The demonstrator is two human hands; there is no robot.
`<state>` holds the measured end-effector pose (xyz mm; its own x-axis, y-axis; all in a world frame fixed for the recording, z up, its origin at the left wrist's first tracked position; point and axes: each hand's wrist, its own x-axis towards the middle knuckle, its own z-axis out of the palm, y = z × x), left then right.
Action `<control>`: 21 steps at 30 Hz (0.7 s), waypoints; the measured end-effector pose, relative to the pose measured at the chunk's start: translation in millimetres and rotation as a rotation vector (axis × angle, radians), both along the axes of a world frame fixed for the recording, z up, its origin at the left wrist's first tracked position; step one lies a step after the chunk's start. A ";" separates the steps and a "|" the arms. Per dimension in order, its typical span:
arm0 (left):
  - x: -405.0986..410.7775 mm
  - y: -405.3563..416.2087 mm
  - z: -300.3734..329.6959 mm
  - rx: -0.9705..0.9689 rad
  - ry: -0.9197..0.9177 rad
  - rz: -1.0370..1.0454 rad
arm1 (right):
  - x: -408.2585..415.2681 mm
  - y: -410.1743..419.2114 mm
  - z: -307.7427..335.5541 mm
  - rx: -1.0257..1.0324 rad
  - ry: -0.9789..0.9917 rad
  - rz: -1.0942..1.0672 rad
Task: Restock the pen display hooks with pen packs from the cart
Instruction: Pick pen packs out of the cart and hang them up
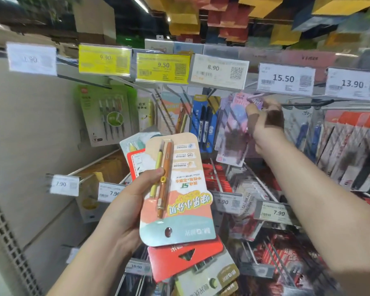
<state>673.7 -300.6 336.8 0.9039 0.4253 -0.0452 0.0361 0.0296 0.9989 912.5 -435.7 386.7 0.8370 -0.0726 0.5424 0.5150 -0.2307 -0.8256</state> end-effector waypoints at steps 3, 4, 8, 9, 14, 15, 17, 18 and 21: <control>-12.2 2.0 -14.0 0.152 0.022 -0.010 | 11.2 4.1 1.7 -0.007 0.059 0.009; -5.4 4.5 -22.5 -0.010 -0.078 -0.054 | 13.3 5.2 2.4 -0.032 0.076 0.003; -11.0 0.9 -28.0 -0.174 -0.153 0.059 | 15.6 7.7 3.9 -0.082 0.126 -0.003; -10.2 2.4 -32.6 -0.215 -0.164 0.054 | 14.0 7.1 2.4 -0.069 0.139 -0.005; -15.0 -6.2 -33.4 -0.342 -0.227 0.031 | -37.8 -6.6 -23.9 -0.055 -0.044 -0.059; -16.1 -5.6 -33.5 -0.361 -0.238 0.064 | -55.1 -11.2 -31.2 -0.047 -0.047 0.023; -12.8 -5.8 -34.7 -0.427 -0.213 0.104 | -94.5 -20.8 -44.0 -0.108 0.060 0.241; -10.0 -7.8 -32.0 -0.480 -0.155 0.124 | -113.0 -25.8 -49.5 -0.154 0.141 0.375; -18.3 -19.5 -33.8 -0.619 -0.148 0.095 | -151.7 -35.8 -61.6 -0.179 0.382 0.702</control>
